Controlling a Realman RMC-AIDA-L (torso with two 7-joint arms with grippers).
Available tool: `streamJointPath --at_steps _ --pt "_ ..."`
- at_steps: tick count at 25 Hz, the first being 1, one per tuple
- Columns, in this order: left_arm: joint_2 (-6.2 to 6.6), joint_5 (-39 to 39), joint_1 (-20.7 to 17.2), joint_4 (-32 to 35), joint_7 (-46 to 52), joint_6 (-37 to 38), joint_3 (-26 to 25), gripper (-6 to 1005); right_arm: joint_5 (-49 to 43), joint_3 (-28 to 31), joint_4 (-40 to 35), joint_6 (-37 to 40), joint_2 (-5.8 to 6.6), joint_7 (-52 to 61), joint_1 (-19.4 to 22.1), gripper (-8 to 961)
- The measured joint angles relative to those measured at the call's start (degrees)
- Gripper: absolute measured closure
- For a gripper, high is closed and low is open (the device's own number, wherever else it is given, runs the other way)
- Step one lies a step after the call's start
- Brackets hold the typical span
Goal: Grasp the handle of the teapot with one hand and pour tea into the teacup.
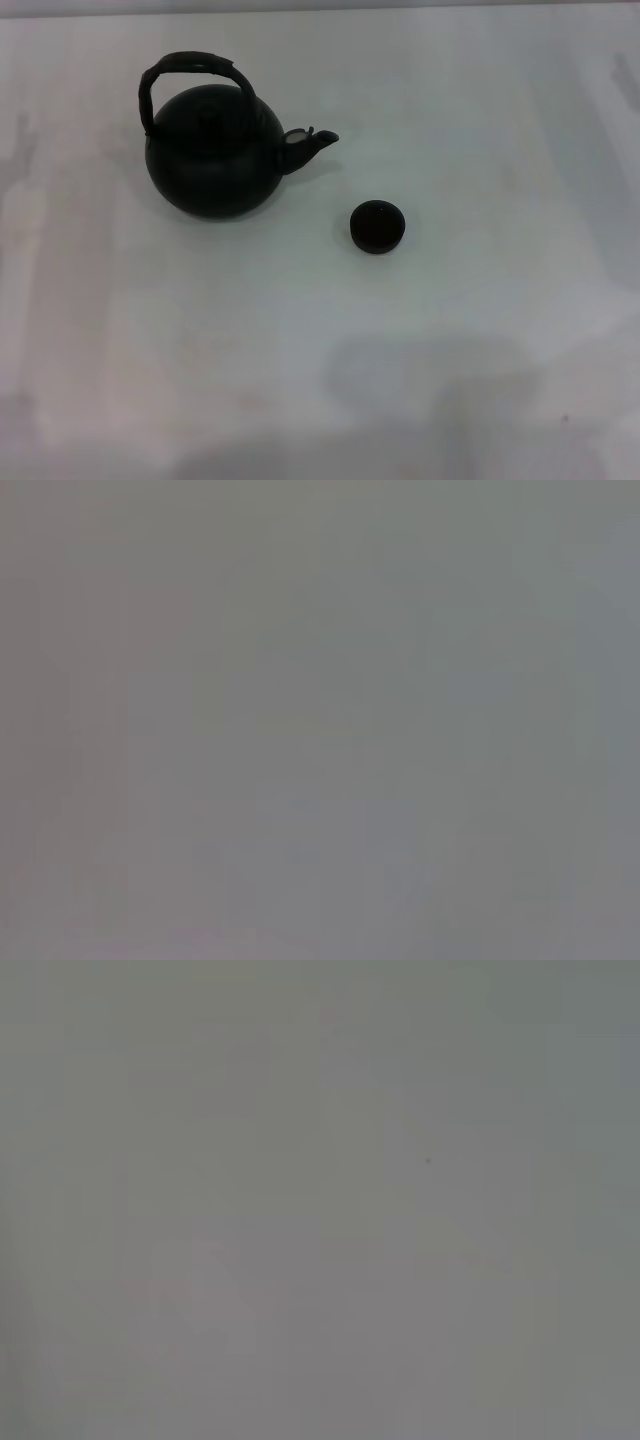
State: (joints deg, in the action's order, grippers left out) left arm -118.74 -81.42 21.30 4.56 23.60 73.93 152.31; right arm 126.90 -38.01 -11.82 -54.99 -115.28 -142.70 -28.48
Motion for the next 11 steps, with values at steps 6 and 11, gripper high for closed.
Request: streamJointPath --at_steps 6,11 --pt "0.01 0.5 2.5 -2.3 -0.3 -1.5 0.5 111 0.1 0.4 0.6 0.0 -0.02 0.0 -0.1 124" --pt "-0.11 0.5 3.8 -2.5 -0.3 -2.2 0.3 111 0.2 0.7 1.2 0.3 -0.06 -1.2 -0.6 124"
